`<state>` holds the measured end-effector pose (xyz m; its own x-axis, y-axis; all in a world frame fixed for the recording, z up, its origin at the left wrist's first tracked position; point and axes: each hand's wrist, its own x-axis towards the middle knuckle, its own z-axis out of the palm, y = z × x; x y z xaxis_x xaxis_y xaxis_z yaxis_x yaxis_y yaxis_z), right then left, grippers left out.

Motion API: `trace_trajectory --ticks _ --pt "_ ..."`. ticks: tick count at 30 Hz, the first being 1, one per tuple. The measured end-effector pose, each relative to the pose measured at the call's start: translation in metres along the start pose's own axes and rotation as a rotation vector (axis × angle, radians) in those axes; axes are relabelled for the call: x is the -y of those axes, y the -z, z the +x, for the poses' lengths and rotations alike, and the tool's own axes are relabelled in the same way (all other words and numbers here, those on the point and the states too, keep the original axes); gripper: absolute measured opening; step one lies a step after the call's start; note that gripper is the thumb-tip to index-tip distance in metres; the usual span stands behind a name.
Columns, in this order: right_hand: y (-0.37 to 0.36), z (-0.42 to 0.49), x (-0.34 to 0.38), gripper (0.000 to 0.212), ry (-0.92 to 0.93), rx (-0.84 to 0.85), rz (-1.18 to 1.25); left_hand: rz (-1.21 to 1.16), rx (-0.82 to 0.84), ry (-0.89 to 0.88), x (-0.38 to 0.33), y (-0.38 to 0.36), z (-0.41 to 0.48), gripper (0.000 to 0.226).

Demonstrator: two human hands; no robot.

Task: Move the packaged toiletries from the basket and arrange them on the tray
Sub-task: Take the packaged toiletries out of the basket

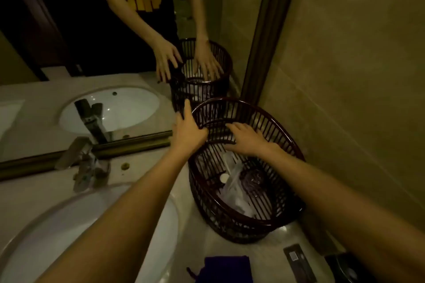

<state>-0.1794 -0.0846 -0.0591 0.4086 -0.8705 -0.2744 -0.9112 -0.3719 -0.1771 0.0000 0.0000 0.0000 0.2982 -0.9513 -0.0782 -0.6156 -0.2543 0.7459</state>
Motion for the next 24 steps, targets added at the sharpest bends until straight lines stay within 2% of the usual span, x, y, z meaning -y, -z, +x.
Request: trace_trajectory --ticks 2,6,9,12,19,22,24 --pt "-0.007 0.006 -0.007 0.084 0.003 0.056 -0.001 -0.038 0.014 0.026 -0.001 -0.009 -0.001 0.091" --pt "-0.024 0.022 -0.021 0.072 -0.040 0.195 0.095 0.068 -0.115 0.089 0.004 -0.021 -0.007 0.073" --pt "-0.034 0.034 -0.025 0.058 -0.102 0.296 0.094 0.105 -0.140 0.067 0.005 -0.024 -0.006 0.072" --pt "-0.048 0.042 -0.023 0.057 -0.171 0.361 0.037 0.126 -0.160 0.053 0.007 -0.026 -0.005 0.072" --pt "-0.086 0.046 -0.013 0.064 -0.218 0.357 0.002 0.167 -0.177 0.060 0.011 -0.029 -0.001 0.072" --pt "-0.094 0.053 -0.006 0.059 -0.206 0.371 -0.016 0.166 -0.182 0.057 0.012 -0.029 -0.002 0.075" --pt "-0.096 0.057 -0.002 0.047 -0.212 0.361 0.006 0.170 -0.186 0.058 0.013 -0.029 -0.002 0.079"
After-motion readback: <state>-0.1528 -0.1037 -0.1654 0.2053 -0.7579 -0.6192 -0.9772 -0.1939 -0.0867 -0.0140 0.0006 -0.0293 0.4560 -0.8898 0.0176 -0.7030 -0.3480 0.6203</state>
